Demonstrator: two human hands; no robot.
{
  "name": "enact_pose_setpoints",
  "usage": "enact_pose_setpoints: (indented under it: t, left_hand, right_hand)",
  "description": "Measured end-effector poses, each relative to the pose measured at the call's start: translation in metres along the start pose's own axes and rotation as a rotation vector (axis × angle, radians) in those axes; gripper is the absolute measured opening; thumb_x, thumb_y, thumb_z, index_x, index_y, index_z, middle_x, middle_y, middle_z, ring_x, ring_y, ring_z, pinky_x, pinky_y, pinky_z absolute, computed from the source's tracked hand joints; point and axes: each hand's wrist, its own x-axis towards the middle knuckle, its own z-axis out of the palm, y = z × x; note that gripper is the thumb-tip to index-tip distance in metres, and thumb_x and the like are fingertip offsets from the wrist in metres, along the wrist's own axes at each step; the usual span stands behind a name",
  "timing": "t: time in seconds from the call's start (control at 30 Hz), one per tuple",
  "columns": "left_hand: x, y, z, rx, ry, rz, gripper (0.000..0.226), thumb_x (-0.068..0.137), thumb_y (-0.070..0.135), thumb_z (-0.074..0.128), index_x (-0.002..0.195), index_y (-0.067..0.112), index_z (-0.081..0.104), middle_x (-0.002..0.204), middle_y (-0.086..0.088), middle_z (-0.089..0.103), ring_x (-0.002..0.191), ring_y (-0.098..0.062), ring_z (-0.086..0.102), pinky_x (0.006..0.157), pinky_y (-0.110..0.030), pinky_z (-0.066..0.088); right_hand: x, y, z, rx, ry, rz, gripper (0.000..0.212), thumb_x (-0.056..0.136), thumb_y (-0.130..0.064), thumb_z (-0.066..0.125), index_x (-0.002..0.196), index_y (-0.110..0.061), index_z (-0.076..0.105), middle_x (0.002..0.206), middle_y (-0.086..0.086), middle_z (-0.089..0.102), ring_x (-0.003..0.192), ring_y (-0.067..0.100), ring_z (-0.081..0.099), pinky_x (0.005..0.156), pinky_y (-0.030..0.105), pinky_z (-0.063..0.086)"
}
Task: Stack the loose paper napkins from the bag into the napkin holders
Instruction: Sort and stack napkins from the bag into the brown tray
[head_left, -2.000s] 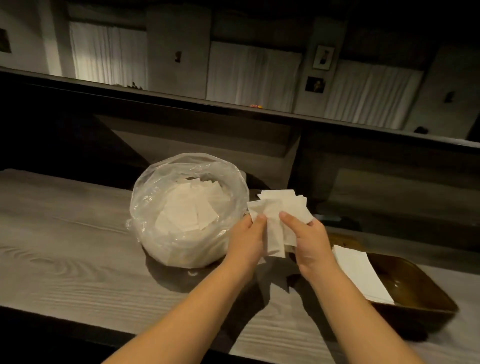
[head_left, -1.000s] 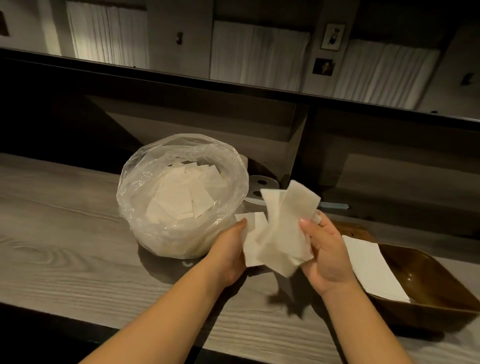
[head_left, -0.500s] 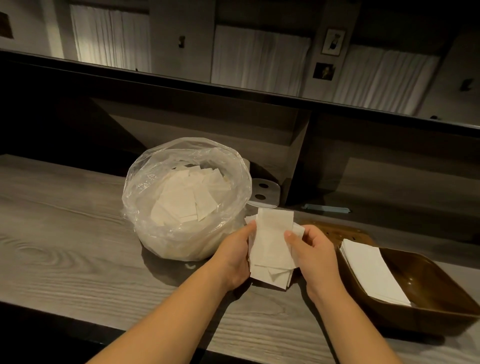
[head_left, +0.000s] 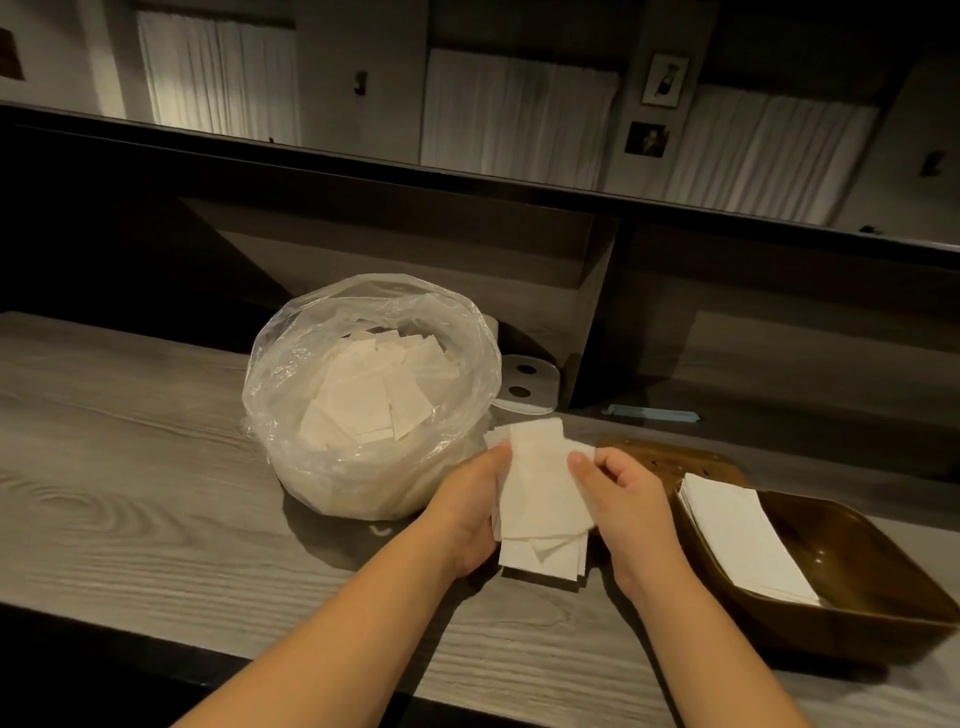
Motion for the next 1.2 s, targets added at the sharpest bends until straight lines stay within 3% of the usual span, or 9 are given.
enact_pose_setpoints:
  t: [0.23,0.37,0.47,0.6,0.7,0.77,0.87,1.03,1.2]
  left_hand:
    - [0.002,0.003,0.0,-0.055,0.109,-0.036,0.025,0.104,0.034,0.046,0.113,0.015,0.06,0.097,-0.014,0.072,0.085,-0.032,0.068,0.069,-0.044,0.054]
    - [0.001,0.002,0.0,-0.02,0.065,-0.026,0.029,0.103,0.035,0.047,0.116,0.014,0.063,0.104,-0.014,0.073,0.091,-0.031,0.069,0.077,-0.043,0.055]
    - [0.001,-0.001,-0.002,0.046,-0.055,-0.027,0.04,0.103,0.043,0.042,0.123,0.016,0.064,0.109,-0.012,0.074,0.089,-0.028,0.071,0.071,-0.038,0.056]
    - [0.0,0.001,-0.002,0.052,-0.153,-0.126,0.052,0.096,0.061,0.042,0.125,0.022,0.061,0.109,-0.013,0.074,0.095,-0.03,0.073,0.078,-0.043,0.058]
    - [0.001,-0.004,-0.004,0.194,-0.215,-0.068,0.037,0.095,0.038,0.059,0.125,0.016,0.061,0.112,-0.014,0.072,0.098,-0.028,0.072,0.079,-0.042,0.058]
    - [0.003,-0.007,-0.006,0.313,-0.266,0.006,0.03,0.095,0.013,0.059,0.125,0.014,0.062,0.113,-0.014,0.071,0.1,-0.029,0.07,0.082,-0.04,0.056]
    - [0.005,-0.006,-0.009,0.406,-0.279,0.021,0.037,0.092,0.0,0.054,0.126,0.013,0.06,0.113,-0.013,0.072,0.105,-0.031,0.069,0.087,-0.043,0.056]
    - [0.004,-0.004,-0.01,0.562,-0.05,0.181,0.027,0.088,0.009,0.068,0.113,0.015,0.06,0.109,-0.01,0.069,0.101,-0.028,0.067,0.092,-0.046,0.056]
    - [0.005,-0.004,-0.011,0.519,0.141,0.473,0.035,0.088,0.02,0.072,0.115,0.031,0.051,0.107,0.011,0.058,0.096,-0.006,0.057,0.074,-0.028,0.057]
  right_hand:
    - [-0.014,-0.024,-0.012,0.088,0.354,-0.41,0.009,0.1,-0.031,0.047,0.094,-0.038,0.045,0.096,-0.023,0.055,0.09,-0.003,0.061,0.066,0.019,0.051]
    - [-0.01,-0.031,-0.019,0.366,0.221,-0.248,0.007,0.1,-0.031,0.05,0.094,-0.034,0.053,0.093,-0.021,0.062,0.086,0.001,0.066,0.064,0.02,0.056]
    - [-0.001,-0.02,-0.007,0.084,0.04,-0.138,0.009,0.099,-0.032,0.052,0.094,-0.027,0.057,0.099,-0.006,0.065,0.088,0.012,0.066,0.071,0.032,0.058]
    - [0.005,-0.002,0.013,-0.179,0.017,-0.104,0.01,0.099,-0.031,0.052,0.093,-0.024,0.054,0.106,0.003,0.061,0.092,0.015,0.063,0.07,0.028,0.053]
    - [0.005,-0.001,0.019,-0.077,-0.019,-0.003,0.012,0.102,-0.033,0.046,0.11,-0.024,0.046,0.102,-0.002,0.053,0.087,0.013,0.058,0.062,0.026,0.049]
    - [0.004,0.0,0.018,0.042,-0.07,0.1,0.02,0.103,-0.035,0.046,0.12,-0.029,0.037,0.095,-0.012,0.043,0.084,0.008,0.051,0.059,0.024,0.044]
    - [0.004,0.001,0.014,0.12,-0.109,0.14,0.034,0.099,-0.022,0.055,0.124,-0.035,0.036,0.098,-0.013,0.047,0.085,0.013,0.06,0.055,0.025,0.052]
    - [0.008,0.004,-0.001,0.157,0.063,0.007,0.04,0.091,-0.008,0.065,0.122,-0.026,0.047,0.111,-0.005,0.059,0.096,0.012,0.063,0.063,0.022,0.055]
    - [0.005,0.008,-0.007,0.102,0.037,-0.069,0.04,0.089,-0.001,0.063,0.117,-0.025,0.048,0.107,-0.008,0.058,0.097,0.01,0.061,0.062,0.019,0.056]
